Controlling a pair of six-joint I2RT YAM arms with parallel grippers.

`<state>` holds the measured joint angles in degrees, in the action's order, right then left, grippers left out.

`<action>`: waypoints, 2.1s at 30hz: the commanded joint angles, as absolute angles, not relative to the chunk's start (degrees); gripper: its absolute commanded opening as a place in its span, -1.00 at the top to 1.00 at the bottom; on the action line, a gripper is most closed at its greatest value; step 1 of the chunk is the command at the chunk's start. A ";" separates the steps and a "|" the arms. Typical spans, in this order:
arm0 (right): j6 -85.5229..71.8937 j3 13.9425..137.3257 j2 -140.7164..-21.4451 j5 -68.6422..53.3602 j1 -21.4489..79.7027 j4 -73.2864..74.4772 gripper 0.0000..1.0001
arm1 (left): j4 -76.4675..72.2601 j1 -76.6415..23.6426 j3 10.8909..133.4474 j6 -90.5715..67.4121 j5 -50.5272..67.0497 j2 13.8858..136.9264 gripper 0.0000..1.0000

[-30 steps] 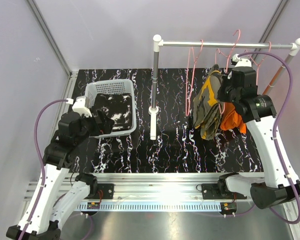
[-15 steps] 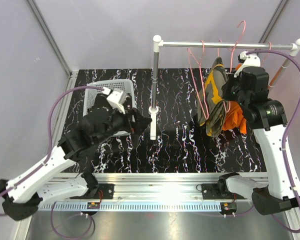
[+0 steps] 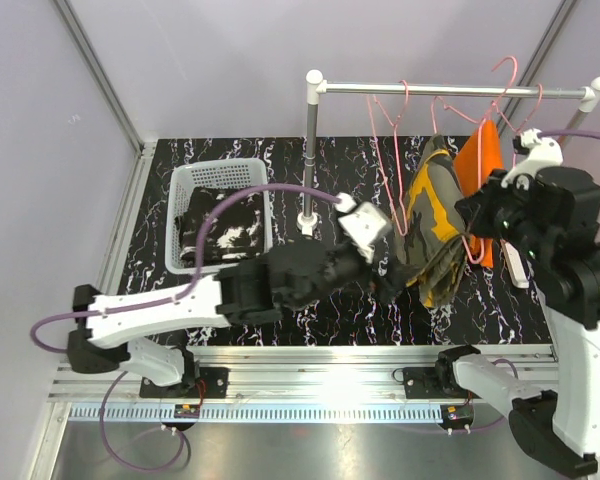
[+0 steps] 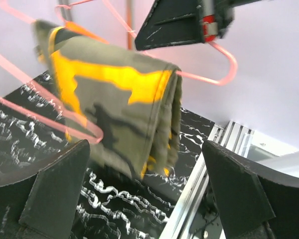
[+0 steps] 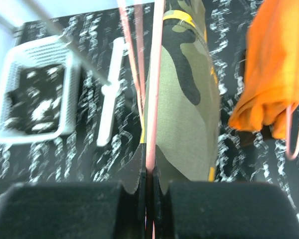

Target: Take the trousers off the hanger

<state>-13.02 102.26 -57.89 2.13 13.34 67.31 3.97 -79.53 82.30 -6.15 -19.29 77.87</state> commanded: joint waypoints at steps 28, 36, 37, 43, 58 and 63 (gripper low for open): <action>-14.07 109.69 -45.53 -13.36 13.10 70.05 1.00 | -2.99 -88.33 100.37 9.14 -31.20 96.60 -0.59; -15.29 109.25 -45.53 -18.61 13.10 68.82 1.00 | -5.89 -88.86 100.63 10.72 -37.26 97.38 -0.47; -15.47 109.34 -45.27 -19.59 13.10 68.47 1.00 | -5.71 -88.86 100.98 10.64 -37.18 97.73 -0.13; -15.21 109.60 -44.91 -18.99 13.18 68.99 1.00 | -8.24 -89.73 102.22 11.77 -40.86 98.88 1.00; -14.68 93.09 -39.99 -11.78 13.10 67.68 1.00 | -37.78 -93.52 95.71 30.93 -61.35 90.62 1.00; -15.03 88.33 -38.32 -11.87 13.10 67.41 1.00 | -42.61 -93.52 99.48 38.13 -61.17 89.83 1.00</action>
